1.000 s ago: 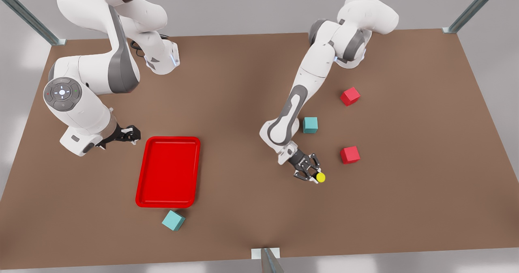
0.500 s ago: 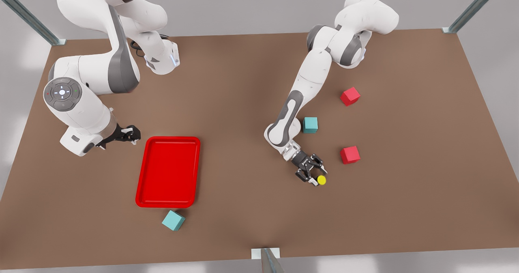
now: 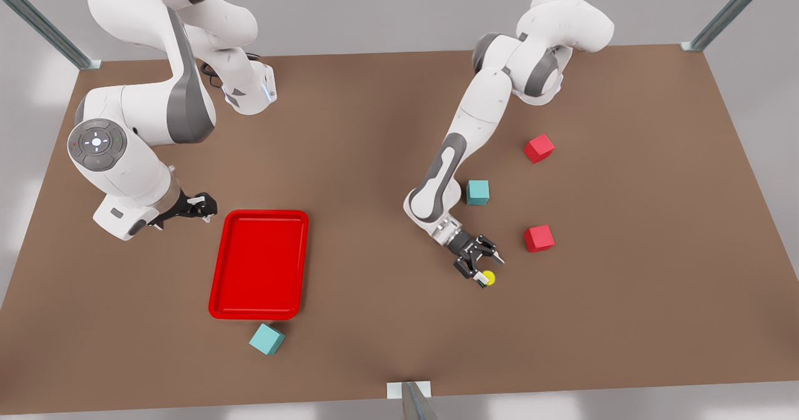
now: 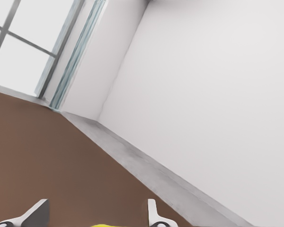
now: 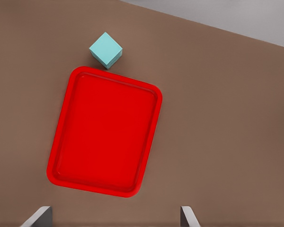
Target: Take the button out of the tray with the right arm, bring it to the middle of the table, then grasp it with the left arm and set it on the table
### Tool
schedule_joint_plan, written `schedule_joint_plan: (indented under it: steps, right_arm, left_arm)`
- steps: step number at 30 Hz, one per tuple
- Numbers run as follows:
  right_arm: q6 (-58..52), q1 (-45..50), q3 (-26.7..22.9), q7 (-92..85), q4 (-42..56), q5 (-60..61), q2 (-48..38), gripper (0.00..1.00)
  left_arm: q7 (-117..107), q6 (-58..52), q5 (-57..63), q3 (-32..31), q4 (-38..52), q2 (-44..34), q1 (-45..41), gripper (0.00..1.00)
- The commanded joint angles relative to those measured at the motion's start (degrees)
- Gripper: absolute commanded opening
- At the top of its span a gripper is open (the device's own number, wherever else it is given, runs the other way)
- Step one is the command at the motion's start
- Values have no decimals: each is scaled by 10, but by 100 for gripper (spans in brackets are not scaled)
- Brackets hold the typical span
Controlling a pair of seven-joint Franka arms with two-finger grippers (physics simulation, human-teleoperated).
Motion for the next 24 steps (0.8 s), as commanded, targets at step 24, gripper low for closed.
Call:
schedule_joint_plan:
  steps: [24]
  right_arm:
    - [0, 0, 0, -1, 0, 0, -1, 100]
  left_arm:
    - [1836, -103, -850, -71, -84, -570, 343, 100]
